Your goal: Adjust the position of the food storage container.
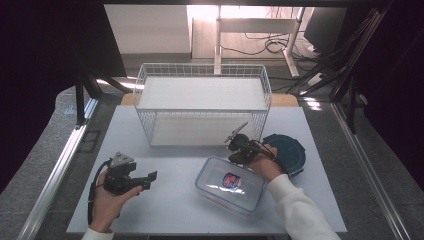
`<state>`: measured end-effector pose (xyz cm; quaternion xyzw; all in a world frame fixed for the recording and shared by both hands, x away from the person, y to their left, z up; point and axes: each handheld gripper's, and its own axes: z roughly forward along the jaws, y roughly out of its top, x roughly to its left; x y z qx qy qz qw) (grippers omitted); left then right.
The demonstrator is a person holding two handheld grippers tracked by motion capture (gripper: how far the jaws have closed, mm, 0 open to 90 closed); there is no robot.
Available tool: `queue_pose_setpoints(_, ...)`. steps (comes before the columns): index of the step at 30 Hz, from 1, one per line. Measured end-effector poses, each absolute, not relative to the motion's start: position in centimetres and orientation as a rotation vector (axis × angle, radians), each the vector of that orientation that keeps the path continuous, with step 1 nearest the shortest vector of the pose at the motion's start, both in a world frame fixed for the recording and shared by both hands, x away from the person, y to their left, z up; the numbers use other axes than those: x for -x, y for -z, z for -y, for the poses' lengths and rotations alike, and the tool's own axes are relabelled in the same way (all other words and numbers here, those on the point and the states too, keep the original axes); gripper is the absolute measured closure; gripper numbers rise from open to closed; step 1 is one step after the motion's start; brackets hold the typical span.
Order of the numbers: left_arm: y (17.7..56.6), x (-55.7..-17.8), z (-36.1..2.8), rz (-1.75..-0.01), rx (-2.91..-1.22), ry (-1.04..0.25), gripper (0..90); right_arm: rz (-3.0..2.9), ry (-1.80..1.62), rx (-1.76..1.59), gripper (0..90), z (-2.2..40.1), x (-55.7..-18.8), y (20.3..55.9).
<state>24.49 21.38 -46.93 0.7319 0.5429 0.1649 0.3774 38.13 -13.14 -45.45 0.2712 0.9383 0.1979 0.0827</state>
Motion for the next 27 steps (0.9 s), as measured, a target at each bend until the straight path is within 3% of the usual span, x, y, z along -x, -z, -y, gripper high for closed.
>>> queue_pose_setpoints(17, 47.0, -24.5, -21.8, -1.4, -1.863, -0.41, 18.6, -2.883, -0.616, -0.617, 88.8, 10.3, -36.1, 45.6)
queue_pose_setpoints(23, 47.0, -24.3, -21.9, -1.403, -1.87, -0.402, 18.5, -2.769, -0.822, -0.773, 88.8, 13.0, -35.4, 43.7)
queue_pose_setpoints(27, 46.8, -24.1, -22.0, -1.407, -1.859, -0.403, 18.5, -2.656, -0.906, -0.829, 88.8, 16.6, -33.0, 42.6)
